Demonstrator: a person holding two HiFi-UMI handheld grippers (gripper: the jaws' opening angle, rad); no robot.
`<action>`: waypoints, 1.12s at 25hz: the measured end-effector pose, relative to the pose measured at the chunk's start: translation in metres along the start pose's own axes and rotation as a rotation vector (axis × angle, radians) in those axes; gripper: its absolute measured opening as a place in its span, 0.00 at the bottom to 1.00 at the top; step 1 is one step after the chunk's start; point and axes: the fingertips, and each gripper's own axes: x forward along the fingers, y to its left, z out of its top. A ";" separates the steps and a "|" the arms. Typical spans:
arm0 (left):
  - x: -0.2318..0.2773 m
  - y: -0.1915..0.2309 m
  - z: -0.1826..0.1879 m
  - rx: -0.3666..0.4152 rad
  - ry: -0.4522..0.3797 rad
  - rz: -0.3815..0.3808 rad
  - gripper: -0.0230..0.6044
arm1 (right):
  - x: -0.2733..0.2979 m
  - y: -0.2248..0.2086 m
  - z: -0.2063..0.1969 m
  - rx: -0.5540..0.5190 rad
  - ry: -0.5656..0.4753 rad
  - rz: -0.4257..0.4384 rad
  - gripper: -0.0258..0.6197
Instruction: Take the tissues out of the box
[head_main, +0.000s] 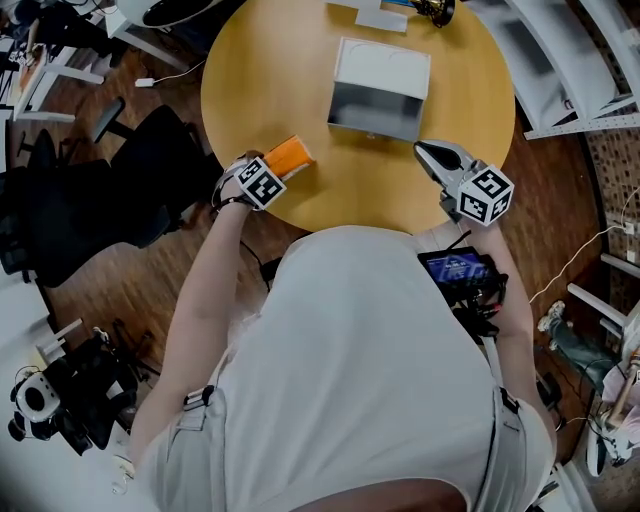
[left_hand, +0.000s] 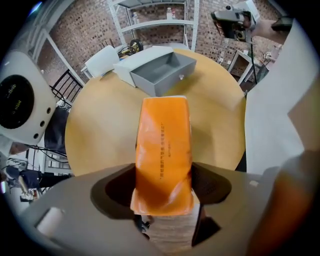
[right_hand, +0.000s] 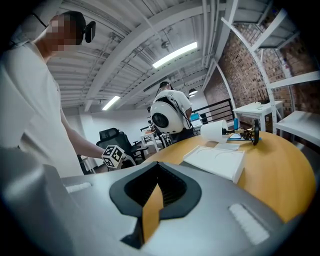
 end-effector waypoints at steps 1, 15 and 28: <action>-0.004 0.000 0.000 0.001 -0.007 0.008 0.57 | 0.001 0.001 0.001 -0.003 0.001 0.005 0.04; -0.166 -0.013 0.132 -0.189 -0.838 -0.064 0.18 | 0.001 0.009 0.039 -0.044 -0.078 0.049 0.04; -0.204 -0.016 0.164 -0.363 -1.144 -0.121 0.04 | -0.002 0.034 0.039 -0.114 -0.110 0.164 0.04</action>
